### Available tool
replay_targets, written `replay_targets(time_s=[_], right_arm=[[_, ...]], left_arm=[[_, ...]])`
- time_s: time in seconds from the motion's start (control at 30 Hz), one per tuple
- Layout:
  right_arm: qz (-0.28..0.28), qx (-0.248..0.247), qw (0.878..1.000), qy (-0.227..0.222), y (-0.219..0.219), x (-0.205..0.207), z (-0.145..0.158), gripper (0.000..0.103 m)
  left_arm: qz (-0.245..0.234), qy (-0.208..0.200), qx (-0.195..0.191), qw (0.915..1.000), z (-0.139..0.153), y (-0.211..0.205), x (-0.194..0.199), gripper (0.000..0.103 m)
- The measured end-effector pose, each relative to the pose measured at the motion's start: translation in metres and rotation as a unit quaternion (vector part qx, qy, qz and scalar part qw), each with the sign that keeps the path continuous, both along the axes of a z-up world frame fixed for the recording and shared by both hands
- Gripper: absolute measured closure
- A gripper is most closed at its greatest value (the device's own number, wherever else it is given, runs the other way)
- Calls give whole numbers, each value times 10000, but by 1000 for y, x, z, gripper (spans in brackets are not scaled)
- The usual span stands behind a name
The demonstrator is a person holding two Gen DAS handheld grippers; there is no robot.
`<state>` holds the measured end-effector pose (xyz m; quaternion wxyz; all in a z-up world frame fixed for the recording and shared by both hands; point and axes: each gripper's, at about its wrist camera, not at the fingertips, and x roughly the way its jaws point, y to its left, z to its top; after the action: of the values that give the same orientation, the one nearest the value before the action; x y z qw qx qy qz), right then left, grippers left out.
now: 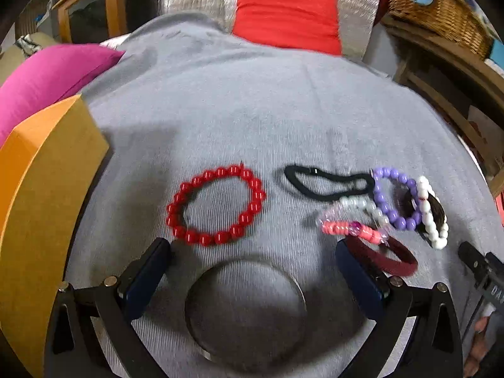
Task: Organize jewelry
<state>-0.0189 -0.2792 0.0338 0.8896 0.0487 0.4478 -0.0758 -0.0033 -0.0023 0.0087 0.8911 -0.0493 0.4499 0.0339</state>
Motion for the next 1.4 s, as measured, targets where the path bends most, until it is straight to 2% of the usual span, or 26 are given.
replay_targets(time_s=[0.1,0.13,0.2,0.27,0.37,0.47,0.57,0.7,0.83,1.27,1.4], right_arm=[[181,-67,9997,174,2,-6,4,0],[265,-47,9993,259,3,-8,6,0],[509,53,9964,673,1,-11,12,0],[672,213,9943,798,-1,-22,23,0],[662,238,9973,194,-9,-50,56,0],[878,98,9951,-450,-11,-87,93,0],[991,108,9914,-849,-5,-112,117,0],[1283,398,9865,-937,10,-119,136,0],[1455,355,9832,-1041,30,-113,133,0],[1702,267,9794,-1055,62,-100,130,0],[1732,248,9786,-1078,65,-99,130,0]], left_arm=[[197,240,160,9994,8,-7,-6,0],[306,199,297,9989,15,-10,-13,0],[441,-174,627,9969,36,-17,-35,0],[468,-631,800,9937,64,-25,-62,0],[548,-1064,1037,9874,94,-34,-98,0],[643,-1362,1147,9819,116,-35,-130,0],[724,-1584,1195,9774,129,-29,-147,0],[776,-1699,1058,9767,139,-15,-154,0],[810,-1779,971,9759,144,-2,-152,0],[941,-1490,1012,9791,117,24,-136,0],[966,-1519,1019,9784,117,28,-134,0]])
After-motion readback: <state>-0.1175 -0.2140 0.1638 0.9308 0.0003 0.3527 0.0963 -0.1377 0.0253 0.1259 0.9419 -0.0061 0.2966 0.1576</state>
